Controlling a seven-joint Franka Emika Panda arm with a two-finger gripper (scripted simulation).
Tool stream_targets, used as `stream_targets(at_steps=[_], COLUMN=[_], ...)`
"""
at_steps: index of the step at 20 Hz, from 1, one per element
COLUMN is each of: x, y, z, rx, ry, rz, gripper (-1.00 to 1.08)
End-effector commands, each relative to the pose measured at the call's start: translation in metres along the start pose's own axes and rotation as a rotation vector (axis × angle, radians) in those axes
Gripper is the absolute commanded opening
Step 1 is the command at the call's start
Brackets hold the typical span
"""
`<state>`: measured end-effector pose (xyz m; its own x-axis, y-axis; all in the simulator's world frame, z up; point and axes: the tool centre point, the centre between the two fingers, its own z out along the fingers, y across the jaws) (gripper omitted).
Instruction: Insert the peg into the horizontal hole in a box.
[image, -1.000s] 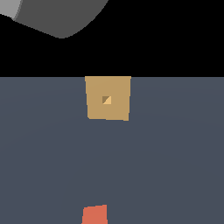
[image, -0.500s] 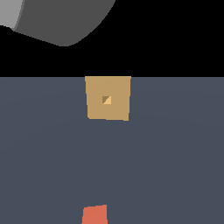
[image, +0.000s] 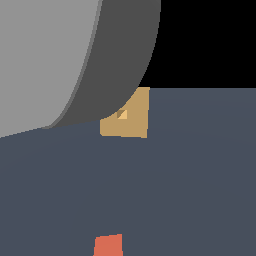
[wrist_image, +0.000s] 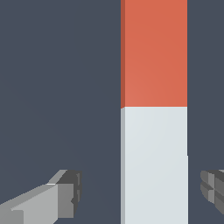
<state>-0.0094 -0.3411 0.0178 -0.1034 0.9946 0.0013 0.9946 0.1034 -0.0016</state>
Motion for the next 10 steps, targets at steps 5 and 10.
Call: stream_targets(at_steps=[5,10], x=[-0.0009,-0.0009], y=[0.0017,0.0017], z=[0.0026,0.0026], rx=[-0.002,-0.002], ry=[-0.001,-0.001], rz=[-0.001,-0.001], gripper=[-1.00,-1.00])
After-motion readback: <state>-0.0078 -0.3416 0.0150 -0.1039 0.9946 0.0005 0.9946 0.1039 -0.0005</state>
